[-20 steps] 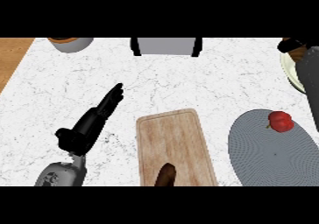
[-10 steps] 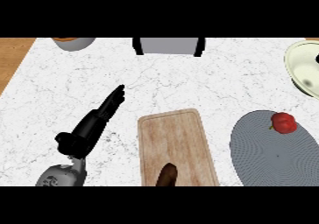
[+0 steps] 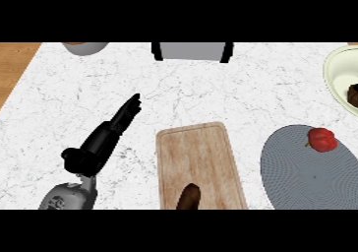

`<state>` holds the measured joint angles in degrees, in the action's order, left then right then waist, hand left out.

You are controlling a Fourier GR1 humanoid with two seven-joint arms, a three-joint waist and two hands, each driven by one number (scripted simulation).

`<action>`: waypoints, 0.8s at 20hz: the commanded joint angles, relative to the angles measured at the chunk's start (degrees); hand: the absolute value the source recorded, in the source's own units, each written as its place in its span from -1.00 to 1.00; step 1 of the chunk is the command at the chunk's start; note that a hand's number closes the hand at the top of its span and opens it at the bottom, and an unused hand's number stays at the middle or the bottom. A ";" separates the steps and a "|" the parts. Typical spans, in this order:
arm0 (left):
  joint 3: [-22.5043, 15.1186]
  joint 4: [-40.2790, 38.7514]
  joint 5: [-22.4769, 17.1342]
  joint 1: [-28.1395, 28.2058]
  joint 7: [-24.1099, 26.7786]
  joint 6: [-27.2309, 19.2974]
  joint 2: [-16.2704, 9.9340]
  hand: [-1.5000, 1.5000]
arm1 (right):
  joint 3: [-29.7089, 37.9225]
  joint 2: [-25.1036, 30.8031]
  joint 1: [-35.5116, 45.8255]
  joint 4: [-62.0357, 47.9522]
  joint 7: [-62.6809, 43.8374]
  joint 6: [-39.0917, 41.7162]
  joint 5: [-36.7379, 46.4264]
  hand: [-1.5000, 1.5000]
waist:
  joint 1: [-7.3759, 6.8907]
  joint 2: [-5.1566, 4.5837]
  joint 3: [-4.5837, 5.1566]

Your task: Pick the croissant from the placemat and place it in the bowl

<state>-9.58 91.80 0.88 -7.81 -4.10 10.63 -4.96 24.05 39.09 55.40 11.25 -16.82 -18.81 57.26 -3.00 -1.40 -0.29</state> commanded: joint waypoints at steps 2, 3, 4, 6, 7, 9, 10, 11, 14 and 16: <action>-0.07 1.80 -0.02 0.53 -1.17 -0.36 0.27 0.00 | 4.11 1.43 -2.28 -0.18 10.66 0.25 -4.67 -1.00 | -0.20 0.08 -0.04; 0.68 0.17 -1.00 0.23 0.05 1.20 -0.59 0.00 | 5.05 1.42 -2.56 -0.04 11.12 -1.60 -5.41 -1.00 | -0.50 -0.26 -0.07; 1.52 -1.24 -0.61 -1.97 -1.20 0.13 -0.16 0.00 | 4.88 2.02 -0.92 0.71 11.55 -0.77 -5.44 -1.00 | 0.14 0.00 0.01; 0.79 -1.67 -0.47 -0.35 0.89 -0.11 0.87 0.00 | 6.59 2.22 -2.01 0.78 11.61 -4.59 -6.77 -1.00 | -0.13 -0.13 0.00; 0.72 -1.30 -0.22 -1.19 0.69 0.39 0.30 0.00 | 6.74 3.48 -0.64 0.92 11.07 -3.97 -6.84 -1.00 | -0.21 -0.10 0.01; 1.01 -0.26 -0.96 -0.46 -0.96 0.26 0.44 0.00 | 9.40 2.85 -2.68 2.44 13.41 -9.76 -9.33 -1.00 | 0.05 0.08 -0.02; 2.21 -3.08 -1.24 -2.05 0.38 0.77 -0.06 0.00 | 11.42 1.69 -3.59 2.96 15.09 -12.01 -11.45 -1.00 | 0.67 -0.04 -0.03; -0.26 -0.51 0.64 0.52 0.71 -0.86 1.48 0.00 | 12.91 4.91 -3.47 2.82 15.74 -9.55 -12.92 -1.00 | 0.58 0.25 -0.03; 0.99 -0.96 0.36 -1.03 -0.42 -1.30 1.26 0.00 | 16.76 7.32 -2.80 3.47 15.13 -10.78 -16.57 -1.00 | 1.10 0.35 0.00; 0.75 -1.72 0.53 0.96 1.16 -0.40 0.62 0.00 | 18.94 6.14 -4.00 3.34 16.75 -11.65 -19.19 -1.00 | 1.18 0.53 0.06</action>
<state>-8.84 90.70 1.01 -7.91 -3.66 10.38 -4.37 38.81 44.25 52.43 14.16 -2.28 -29.43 42.58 -2.35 -1.14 -0.28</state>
